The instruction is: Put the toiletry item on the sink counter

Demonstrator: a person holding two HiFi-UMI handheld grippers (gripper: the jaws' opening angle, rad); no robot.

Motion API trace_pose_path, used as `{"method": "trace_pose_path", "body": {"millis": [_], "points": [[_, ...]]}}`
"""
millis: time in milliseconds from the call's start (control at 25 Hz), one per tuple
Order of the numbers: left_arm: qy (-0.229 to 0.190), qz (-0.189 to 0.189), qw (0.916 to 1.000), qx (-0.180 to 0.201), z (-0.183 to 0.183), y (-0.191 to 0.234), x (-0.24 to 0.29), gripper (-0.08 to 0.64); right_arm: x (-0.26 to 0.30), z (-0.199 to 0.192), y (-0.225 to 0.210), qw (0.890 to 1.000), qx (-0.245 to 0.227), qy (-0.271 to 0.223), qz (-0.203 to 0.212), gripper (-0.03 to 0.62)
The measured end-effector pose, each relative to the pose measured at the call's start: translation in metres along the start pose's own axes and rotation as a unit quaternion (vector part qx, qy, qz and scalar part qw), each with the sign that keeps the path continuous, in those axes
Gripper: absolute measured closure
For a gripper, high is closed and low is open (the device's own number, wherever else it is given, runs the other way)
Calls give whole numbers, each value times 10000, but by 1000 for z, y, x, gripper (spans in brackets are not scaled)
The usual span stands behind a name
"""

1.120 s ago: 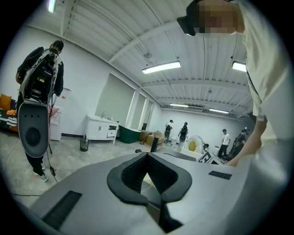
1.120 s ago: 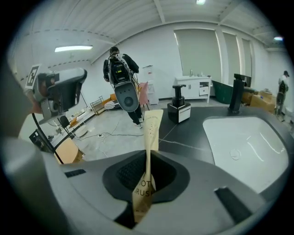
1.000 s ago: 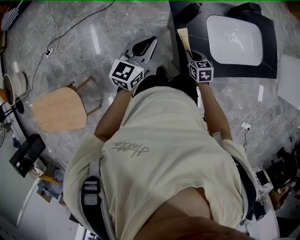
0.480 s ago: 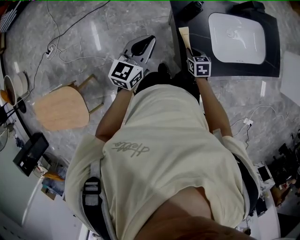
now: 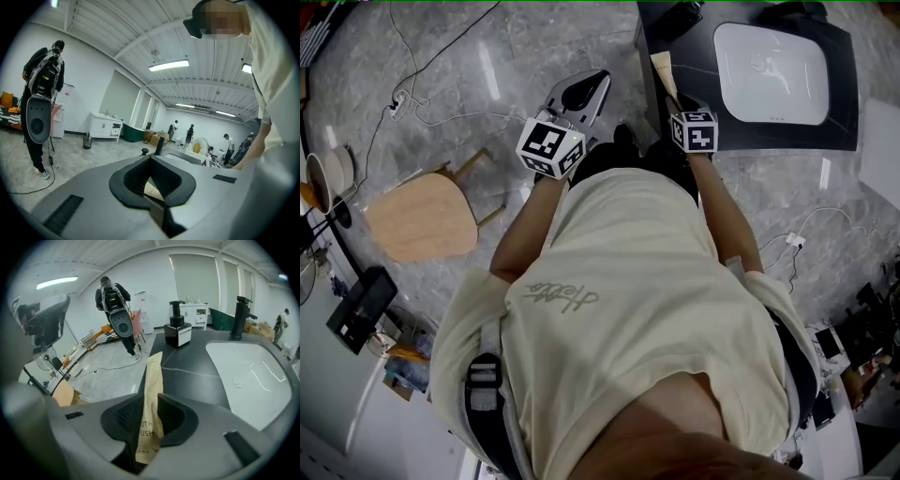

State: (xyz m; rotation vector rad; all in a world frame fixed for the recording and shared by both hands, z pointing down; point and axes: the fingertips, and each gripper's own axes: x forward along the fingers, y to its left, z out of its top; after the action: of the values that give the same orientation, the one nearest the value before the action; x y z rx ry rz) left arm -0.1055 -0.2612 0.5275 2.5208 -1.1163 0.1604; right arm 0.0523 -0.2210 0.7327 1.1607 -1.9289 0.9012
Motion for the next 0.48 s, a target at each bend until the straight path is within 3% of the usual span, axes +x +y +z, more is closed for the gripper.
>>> {"method": "trace_pose_path", "body": {"millis": [480], "points": [[-161, -67, 9998, -2, 3, -13, 5, 557, -18, -2, 5, 9996, -218, -49, 199, 494]]}}
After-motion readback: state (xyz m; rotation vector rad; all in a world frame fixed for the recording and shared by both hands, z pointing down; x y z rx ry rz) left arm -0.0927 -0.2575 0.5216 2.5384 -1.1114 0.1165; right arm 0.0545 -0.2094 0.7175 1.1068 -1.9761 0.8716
